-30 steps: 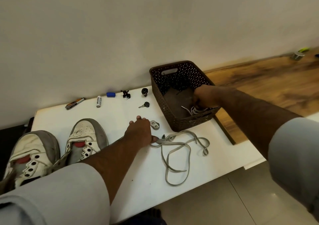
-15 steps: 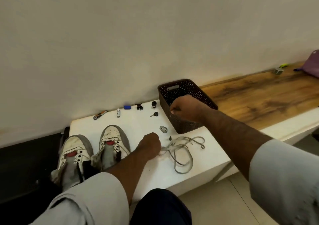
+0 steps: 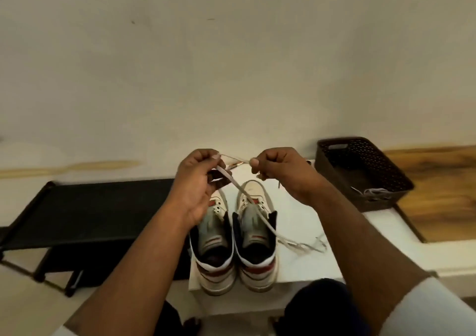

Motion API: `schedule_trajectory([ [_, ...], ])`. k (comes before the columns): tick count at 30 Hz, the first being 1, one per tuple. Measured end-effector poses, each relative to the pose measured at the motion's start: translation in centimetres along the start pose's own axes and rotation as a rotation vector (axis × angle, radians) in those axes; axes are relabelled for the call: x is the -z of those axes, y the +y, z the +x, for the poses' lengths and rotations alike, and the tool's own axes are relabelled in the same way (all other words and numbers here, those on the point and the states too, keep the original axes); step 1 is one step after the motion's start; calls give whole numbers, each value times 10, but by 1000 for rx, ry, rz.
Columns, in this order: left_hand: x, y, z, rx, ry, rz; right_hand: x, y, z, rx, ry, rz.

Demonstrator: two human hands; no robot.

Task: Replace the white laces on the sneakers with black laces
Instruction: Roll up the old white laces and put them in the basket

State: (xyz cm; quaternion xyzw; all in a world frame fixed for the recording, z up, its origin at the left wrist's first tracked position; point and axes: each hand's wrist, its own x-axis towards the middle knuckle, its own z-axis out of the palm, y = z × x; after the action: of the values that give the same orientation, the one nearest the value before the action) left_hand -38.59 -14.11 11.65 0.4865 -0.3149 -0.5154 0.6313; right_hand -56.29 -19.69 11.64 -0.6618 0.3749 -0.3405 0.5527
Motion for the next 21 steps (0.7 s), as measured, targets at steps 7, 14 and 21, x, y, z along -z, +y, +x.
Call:
schedule_trajectory([
  [7, 47, -34, 51, -45, 326, -79, -37, 47, 23, -217, -240, 191],
  [14, 54, -71, 89, -164, -100, 335, -52, 58, 45, -146, -122, 545],
  [21, 35, -87, 88, 138, -389, -24, -44, 72, 51, -182, 28, 604],
])
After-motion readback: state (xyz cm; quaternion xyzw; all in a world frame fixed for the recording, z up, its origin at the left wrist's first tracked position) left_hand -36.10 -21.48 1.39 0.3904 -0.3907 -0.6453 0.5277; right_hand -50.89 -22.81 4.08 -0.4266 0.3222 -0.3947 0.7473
